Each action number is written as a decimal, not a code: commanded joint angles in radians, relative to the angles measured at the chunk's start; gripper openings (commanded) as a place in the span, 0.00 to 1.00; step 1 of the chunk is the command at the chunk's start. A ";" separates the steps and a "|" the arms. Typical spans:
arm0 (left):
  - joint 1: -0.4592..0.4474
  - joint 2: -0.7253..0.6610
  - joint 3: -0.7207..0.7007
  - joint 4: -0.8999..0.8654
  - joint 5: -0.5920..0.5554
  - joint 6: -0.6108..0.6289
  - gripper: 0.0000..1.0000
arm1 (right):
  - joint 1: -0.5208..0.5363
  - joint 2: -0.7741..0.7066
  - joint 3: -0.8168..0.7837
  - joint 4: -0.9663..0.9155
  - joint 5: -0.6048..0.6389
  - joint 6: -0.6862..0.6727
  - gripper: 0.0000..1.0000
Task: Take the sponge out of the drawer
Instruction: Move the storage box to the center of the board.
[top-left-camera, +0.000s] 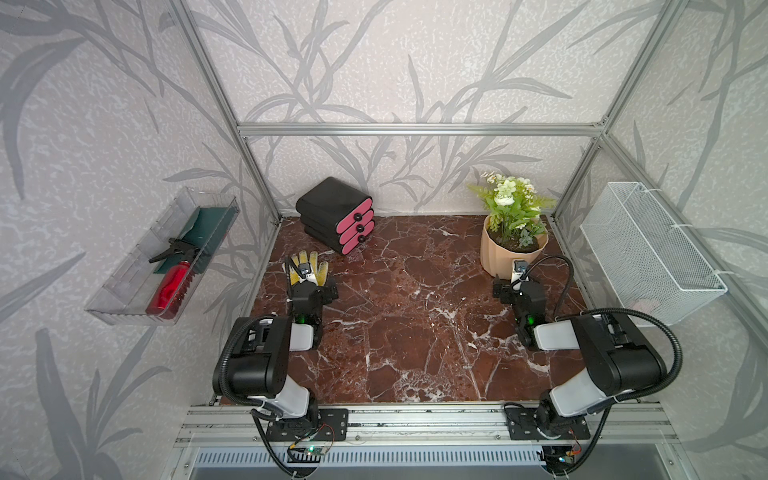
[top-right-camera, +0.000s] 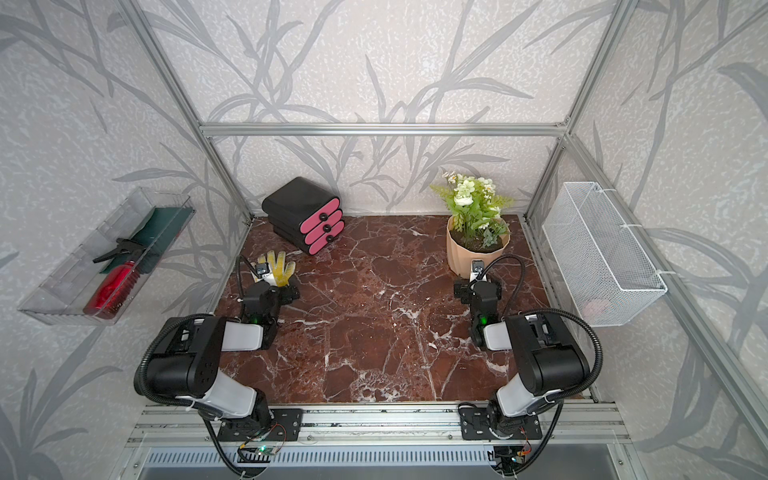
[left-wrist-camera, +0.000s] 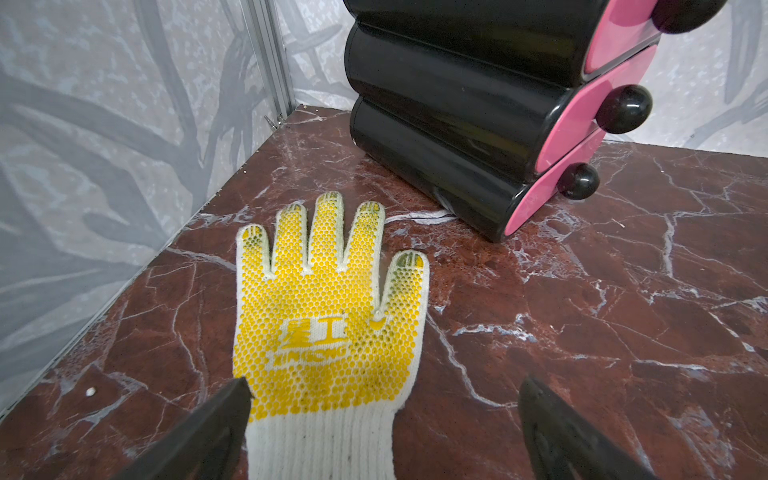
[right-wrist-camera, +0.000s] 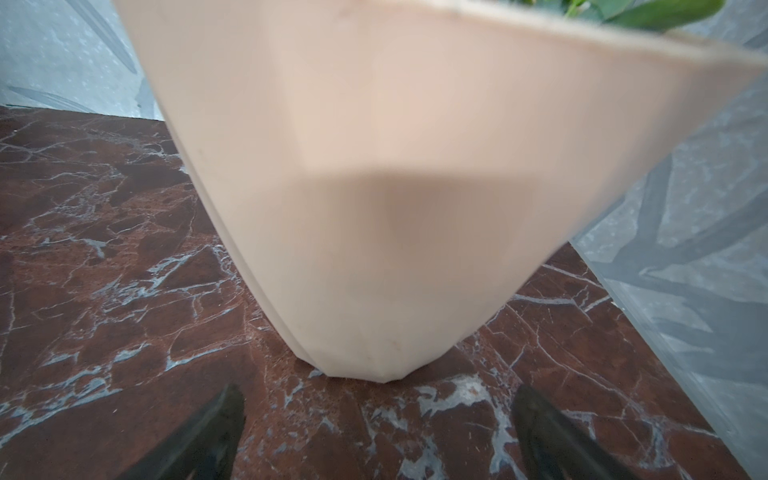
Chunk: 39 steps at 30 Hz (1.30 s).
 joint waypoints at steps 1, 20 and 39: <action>0.002 0.003 0.010 0.030 0.000 0.026 1.00 | 0.004 0.010 -0.005 0.026 0.001 -0.005 0.99; -0.003 -0.304 0.137 -0.428 0.049 -0.034 0.99 | 0.122 -0.238 0.004 -0.175 0.114 -0.101 0.99; -0.351 -0.463 0.274 -0.743 0.438 -0.796 0.99 | 0.510 -0.671 0.236 -1.014 -0.213 0.581 0.99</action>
